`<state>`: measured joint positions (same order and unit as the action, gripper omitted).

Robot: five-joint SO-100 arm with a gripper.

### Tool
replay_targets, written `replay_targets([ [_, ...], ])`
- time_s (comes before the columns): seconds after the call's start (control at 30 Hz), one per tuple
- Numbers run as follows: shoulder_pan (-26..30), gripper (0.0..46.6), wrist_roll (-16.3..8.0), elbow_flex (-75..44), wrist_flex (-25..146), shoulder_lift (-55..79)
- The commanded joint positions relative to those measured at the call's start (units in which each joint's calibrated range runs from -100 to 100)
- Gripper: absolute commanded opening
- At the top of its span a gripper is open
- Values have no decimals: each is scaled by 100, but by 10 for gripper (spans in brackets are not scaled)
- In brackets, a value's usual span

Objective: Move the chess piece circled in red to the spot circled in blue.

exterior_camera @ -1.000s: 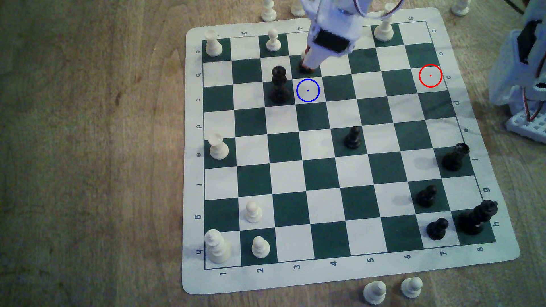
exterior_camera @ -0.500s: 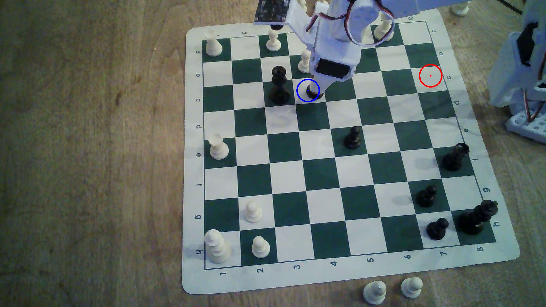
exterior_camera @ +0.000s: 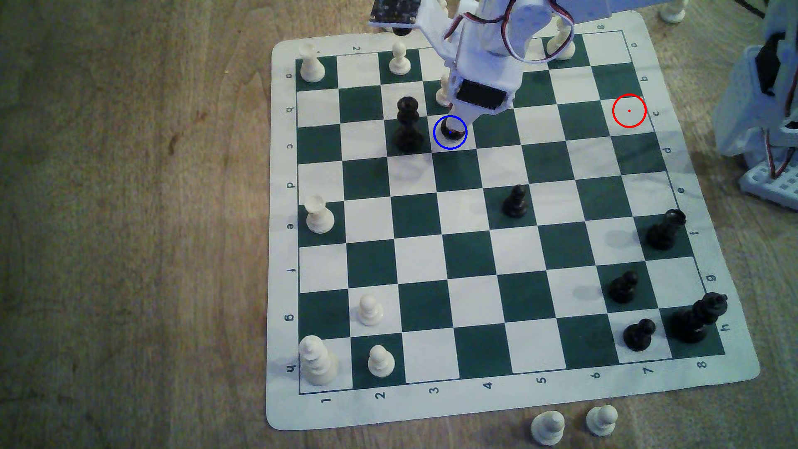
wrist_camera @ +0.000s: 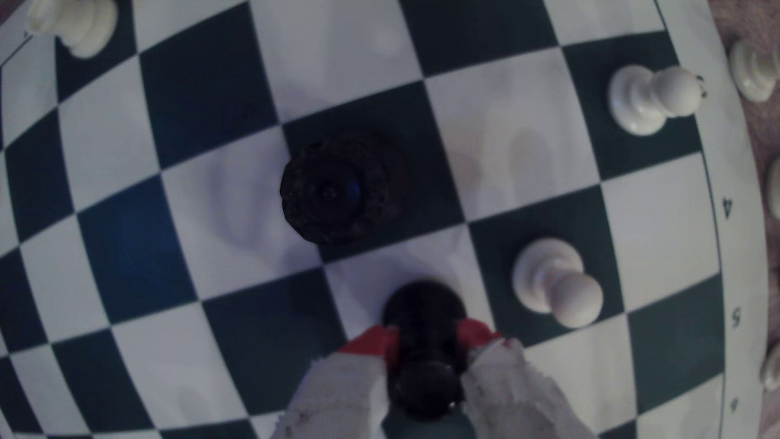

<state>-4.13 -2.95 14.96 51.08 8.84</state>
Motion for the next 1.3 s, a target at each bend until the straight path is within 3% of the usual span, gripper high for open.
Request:
replay_targets([
  [0.0, 49, 27, -34, -408, -95, -103],
  [0.07, 49, 46, -68, -390, -95, -103],
  [0.1, 34, 72, -147, -381, -112, -111],
  [0.13, 18, 133, -264, -344, -153, -128],
  [0.27, 18, 211, -274, -245, -128, -179],
  [0.43, -21, 253, -274, -172, -128, -247],
  [0.67, -146, 270, -220, 27, -71, -476],
  [0.97, -162, 260, -181, 508, 347, -1368],
  [1.2, -76, 240, -103, 2330, 683, -3566],
  [1.27, -92, 205, -98, 3056, 724, -4449],
])
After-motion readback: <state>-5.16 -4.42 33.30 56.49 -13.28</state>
